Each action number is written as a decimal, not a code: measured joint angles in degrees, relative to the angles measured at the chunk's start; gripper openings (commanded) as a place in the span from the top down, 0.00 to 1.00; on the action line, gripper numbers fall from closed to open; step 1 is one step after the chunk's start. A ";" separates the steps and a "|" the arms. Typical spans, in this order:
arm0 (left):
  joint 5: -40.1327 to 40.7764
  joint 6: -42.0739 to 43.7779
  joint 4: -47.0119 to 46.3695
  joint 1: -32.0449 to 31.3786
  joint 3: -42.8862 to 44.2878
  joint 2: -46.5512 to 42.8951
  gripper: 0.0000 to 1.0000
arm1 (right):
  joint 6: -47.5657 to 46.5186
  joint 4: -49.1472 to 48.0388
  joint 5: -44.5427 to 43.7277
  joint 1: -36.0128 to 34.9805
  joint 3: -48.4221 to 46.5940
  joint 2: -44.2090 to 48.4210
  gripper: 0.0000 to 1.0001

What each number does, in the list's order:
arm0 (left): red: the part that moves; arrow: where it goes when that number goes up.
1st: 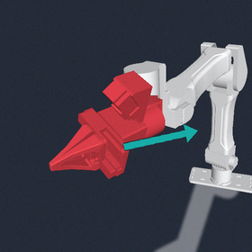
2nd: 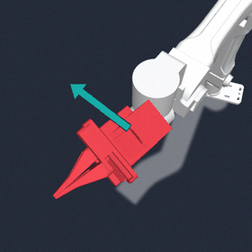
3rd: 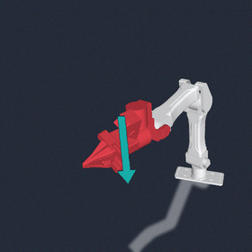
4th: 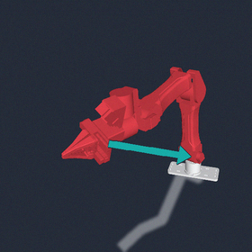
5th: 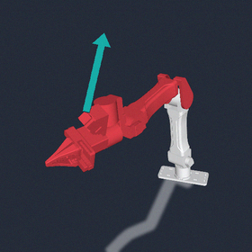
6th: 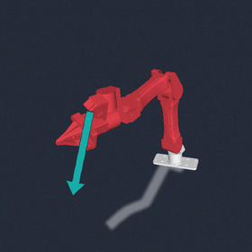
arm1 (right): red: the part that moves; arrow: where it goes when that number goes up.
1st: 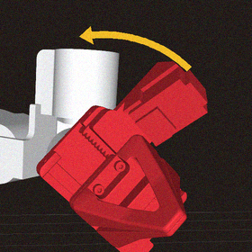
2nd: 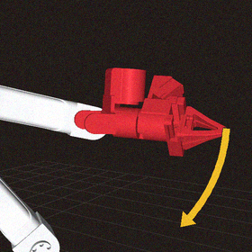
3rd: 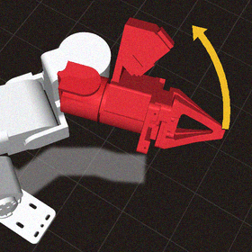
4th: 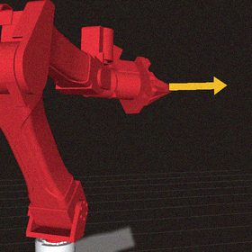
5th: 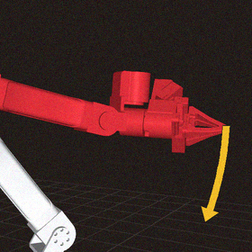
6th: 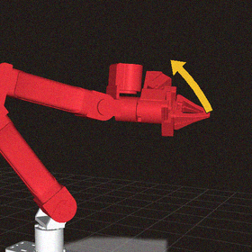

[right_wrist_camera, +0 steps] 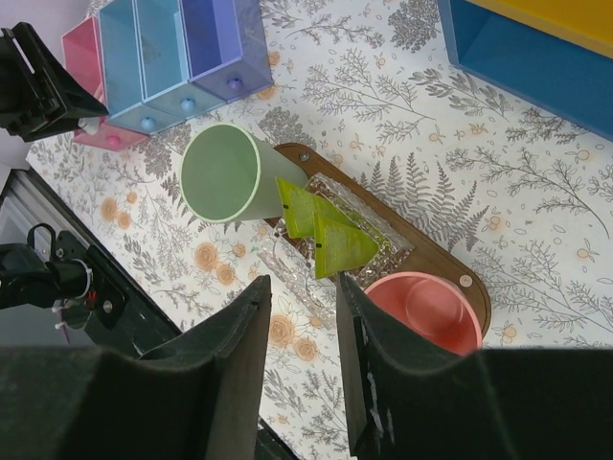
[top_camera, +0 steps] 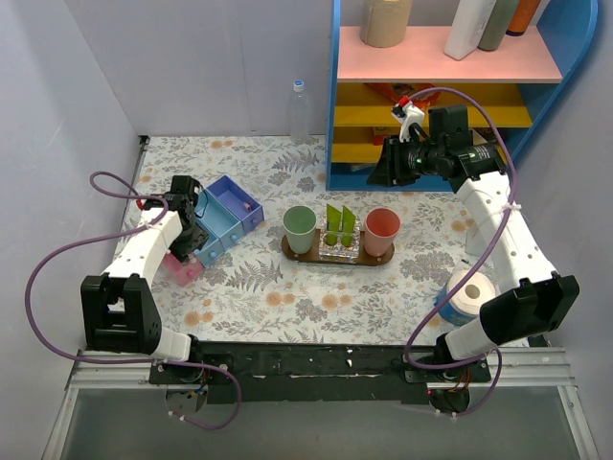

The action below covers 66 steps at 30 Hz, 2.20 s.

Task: Prepare toiletry sets of a toothbrush and toothpaste on the tray

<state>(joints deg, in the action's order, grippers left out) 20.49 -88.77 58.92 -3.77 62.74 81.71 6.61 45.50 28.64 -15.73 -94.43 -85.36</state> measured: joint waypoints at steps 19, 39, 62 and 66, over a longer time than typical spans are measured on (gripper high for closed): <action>-0.70 2.45 0.46 0.74 1.44 0.44 1.00 | -0.90 0.79 -1.97 0.00 0.59 0.26 0.67; -7.45 4.94 8.59 1.20 15.37 -0.96 1.00 | 2.73 -0.39 -6.16 -5.40 -4.37 0.02 0.67; -43.25 -8.39 13.62 1.20 33.09 -0.72 1.00 | -0.42 -18.62 -16.06 -32.30 -7.65 -3.41 0.35; -44.59 -11.56 9.53 1.20 29.24 -3.72 1.00 | -3.10 -24.37 -17.77 -37.11 -1.42 -2.69 0.32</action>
<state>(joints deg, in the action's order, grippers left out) -24.10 -100.33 68.45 -2.57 91.98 78.00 3.51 21.12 10.87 -52.84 -95.85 -88.05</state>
